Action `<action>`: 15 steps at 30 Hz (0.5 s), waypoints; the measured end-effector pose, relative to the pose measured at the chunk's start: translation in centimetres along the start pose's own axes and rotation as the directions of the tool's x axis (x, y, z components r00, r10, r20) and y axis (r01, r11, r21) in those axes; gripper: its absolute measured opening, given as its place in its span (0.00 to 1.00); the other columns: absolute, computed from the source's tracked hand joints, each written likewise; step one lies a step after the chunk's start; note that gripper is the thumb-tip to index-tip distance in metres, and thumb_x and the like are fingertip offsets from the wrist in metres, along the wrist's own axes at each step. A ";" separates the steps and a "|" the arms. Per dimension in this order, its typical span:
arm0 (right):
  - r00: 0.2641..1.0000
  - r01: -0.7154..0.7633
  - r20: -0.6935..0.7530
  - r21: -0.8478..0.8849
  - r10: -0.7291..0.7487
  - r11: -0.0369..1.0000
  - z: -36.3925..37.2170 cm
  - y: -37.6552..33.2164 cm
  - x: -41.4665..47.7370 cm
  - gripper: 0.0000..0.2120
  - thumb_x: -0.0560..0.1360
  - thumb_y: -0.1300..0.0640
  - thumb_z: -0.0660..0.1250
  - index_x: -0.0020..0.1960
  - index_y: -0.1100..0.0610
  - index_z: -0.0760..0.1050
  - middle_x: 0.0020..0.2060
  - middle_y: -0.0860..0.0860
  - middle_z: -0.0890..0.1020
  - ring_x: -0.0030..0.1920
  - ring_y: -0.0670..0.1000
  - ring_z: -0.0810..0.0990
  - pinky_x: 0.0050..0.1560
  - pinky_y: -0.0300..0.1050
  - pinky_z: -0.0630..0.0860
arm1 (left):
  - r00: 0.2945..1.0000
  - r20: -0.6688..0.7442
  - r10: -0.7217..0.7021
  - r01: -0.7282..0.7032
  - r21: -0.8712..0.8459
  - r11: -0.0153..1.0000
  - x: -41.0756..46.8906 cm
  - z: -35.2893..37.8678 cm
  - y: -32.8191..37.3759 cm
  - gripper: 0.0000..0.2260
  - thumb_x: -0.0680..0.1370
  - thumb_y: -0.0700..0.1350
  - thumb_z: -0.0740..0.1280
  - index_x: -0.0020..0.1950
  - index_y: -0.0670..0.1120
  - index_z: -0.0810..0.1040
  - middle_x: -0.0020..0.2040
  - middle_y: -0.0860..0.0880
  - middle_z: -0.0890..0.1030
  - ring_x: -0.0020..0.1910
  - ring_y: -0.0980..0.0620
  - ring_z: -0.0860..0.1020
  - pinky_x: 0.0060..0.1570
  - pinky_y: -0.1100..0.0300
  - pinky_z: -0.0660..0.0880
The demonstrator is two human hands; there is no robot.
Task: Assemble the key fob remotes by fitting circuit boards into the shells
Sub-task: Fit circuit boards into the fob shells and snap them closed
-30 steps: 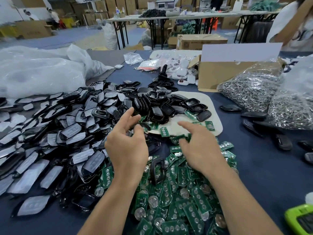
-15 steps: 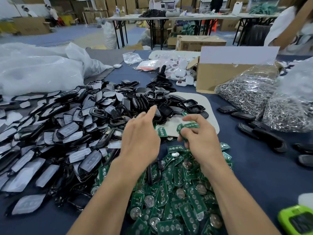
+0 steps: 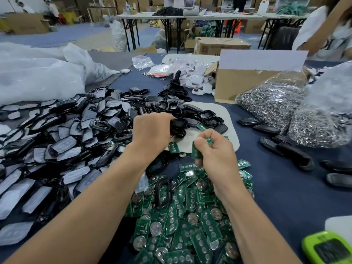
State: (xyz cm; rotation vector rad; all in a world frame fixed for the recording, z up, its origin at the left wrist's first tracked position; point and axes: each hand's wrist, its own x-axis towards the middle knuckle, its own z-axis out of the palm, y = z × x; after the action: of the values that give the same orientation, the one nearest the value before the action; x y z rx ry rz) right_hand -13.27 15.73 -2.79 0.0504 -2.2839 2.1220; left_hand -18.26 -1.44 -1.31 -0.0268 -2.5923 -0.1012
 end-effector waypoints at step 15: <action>0.991 -0.030 -0.121 0.229 0.059 0.973 -0.1 -1.1 -0.4 0.08 0.78 0.57 0.74 0.39 0.54 0.83 0.30 0.53 0.84 0.26 0.49 0.72 0.29 0.39 0.71 | 0.796 0.467 -0.386 0.545 -0.830 0.120 -6.9 -2.7 1.3 0.08 0.79 0.38 0.73 0.48 0.49 0.89 0.34 0.45 0.86 0.23 0.52 0.77 0.23 0.64 0.73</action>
State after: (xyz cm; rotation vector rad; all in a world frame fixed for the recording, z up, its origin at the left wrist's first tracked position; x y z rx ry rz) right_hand -12.79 15.75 -1.69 -0.1288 -1.9840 2.3252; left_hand -10.93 -0.38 -2.56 0.3873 -2.0956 -1.9727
